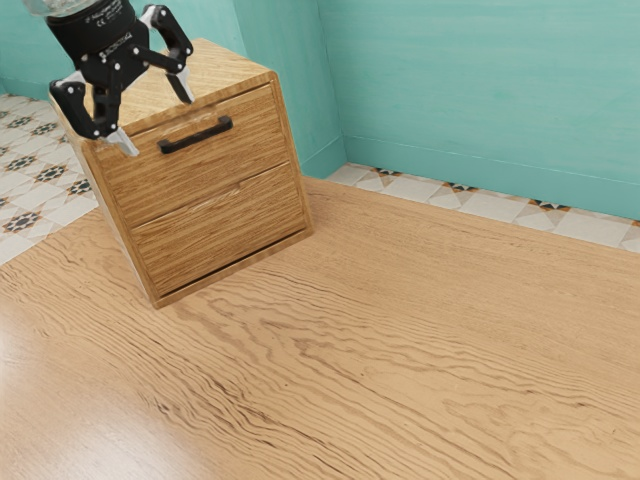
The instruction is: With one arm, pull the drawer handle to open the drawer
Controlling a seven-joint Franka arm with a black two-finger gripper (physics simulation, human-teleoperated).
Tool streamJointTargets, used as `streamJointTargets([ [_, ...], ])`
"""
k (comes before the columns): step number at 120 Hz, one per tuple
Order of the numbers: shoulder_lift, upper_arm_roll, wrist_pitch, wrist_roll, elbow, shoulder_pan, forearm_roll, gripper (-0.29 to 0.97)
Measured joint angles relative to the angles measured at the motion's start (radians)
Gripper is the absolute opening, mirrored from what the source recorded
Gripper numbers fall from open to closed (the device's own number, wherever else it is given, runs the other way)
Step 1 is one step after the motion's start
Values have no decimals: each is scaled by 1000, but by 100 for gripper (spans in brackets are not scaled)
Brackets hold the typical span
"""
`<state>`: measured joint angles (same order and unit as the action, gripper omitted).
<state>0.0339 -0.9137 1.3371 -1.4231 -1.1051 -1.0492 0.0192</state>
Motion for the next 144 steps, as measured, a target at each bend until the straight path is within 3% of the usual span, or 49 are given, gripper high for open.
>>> streamJointTargets([
  [20, -91, 112, 132, -135, -48, 166, -59, 66],
  [33, -140, 171, 194, -243, -49, 31, -119, 65],
  [43, -160, 187, 230, -321, -54, -50, -101, 65],
  [51, -106, 159, 266, -367, -105, -111, -77, 65],
  [55, -42, 93, 284, -387, -152, -205, -47, 65],
  [61, 75, -146, 305, -416, -201, -518, 9, 65],
  [64, 133, -224, 313, -429, -216, -617, 44, 65],
  [82, 370, -452, 350, -490, -245, -951, 246, 65],
  [90, 511, -524, 360, -512, -228, -1106, 381, 65],
  [99, 585, -540, 364, -541, -221, -1170, 497, 64],
  [111, 629, -538, 349, -587, -190, -1209, 574, 64],
  [144, 684, -519, 281, -724, -132, -1229, 600, 61],
])
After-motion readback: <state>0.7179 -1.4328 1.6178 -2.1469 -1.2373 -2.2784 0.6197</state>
